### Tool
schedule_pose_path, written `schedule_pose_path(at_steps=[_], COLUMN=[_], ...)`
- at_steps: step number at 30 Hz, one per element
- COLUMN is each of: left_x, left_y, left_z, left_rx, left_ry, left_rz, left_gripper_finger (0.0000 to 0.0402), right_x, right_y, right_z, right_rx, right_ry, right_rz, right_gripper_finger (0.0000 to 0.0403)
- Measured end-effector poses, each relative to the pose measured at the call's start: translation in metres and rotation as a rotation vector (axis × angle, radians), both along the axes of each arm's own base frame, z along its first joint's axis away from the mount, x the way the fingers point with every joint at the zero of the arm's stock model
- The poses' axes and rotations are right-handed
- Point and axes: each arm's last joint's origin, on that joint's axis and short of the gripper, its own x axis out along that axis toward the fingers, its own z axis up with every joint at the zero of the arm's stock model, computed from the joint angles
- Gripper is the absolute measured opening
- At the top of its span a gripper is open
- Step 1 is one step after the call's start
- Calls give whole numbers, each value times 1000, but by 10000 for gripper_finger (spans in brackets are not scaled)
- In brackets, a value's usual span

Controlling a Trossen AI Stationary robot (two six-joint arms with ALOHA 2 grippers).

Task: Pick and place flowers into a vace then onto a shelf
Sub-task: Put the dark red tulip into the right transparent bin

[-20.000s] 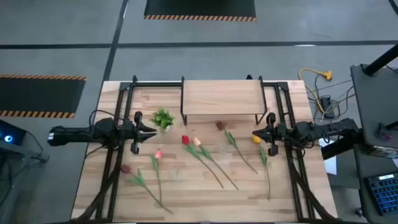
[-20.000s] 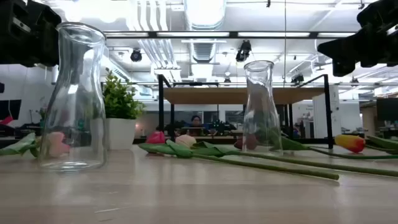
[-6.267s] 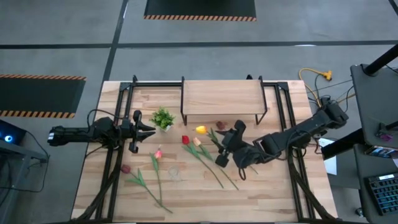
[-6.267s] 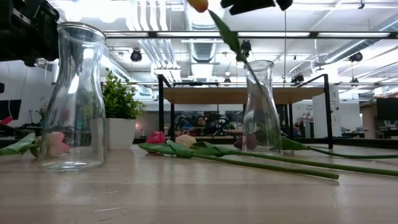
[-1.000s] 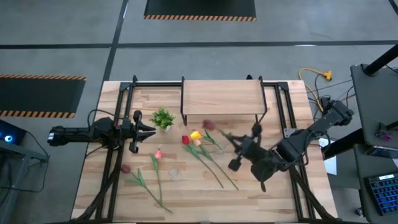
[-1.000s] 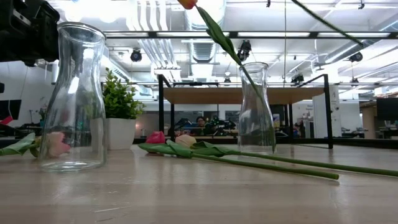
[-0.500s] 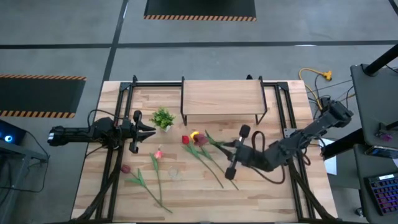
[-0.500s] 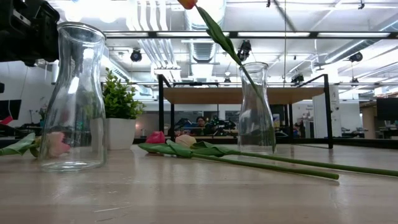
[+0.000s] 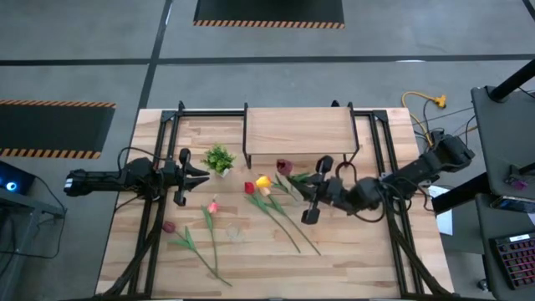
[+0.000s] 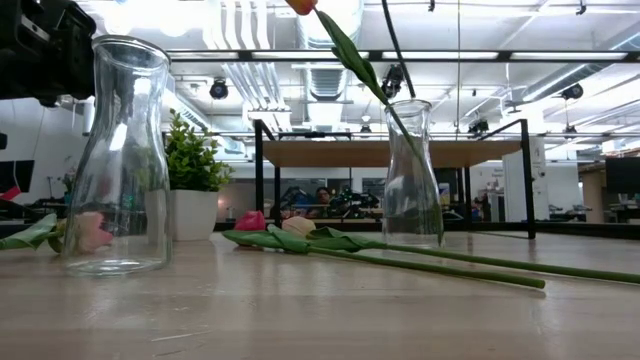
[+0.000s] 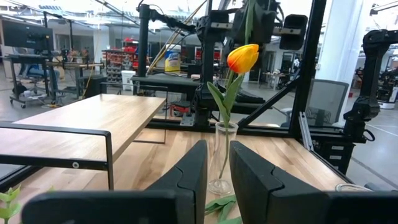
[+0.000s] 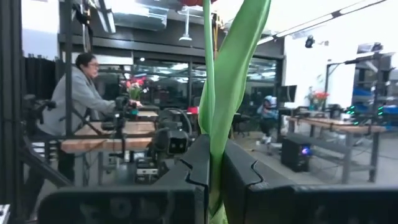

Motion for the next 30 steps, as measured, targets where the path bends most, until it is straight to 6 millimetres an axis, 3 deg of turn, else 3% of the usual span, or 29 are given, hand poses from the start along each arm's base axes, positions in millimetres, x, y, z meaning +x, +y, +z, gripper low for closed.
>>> schedule_pose_path(at_steps=[8, 30], left_x=[0, 0], left_y=[0, 0], left_z=[0, 0], left_rx=[0, 0], left_ry=[0, 0], left_rz=[0, 0], left_gripper_finger=[51, 51], right_x=[-2, -31], right_y=[-4, -16], right_z=[-13, -77], right_rx=[7, -23], right_ry=[29, 149], right_rz=[14, 52], right_gripper_finger=[13, 13])
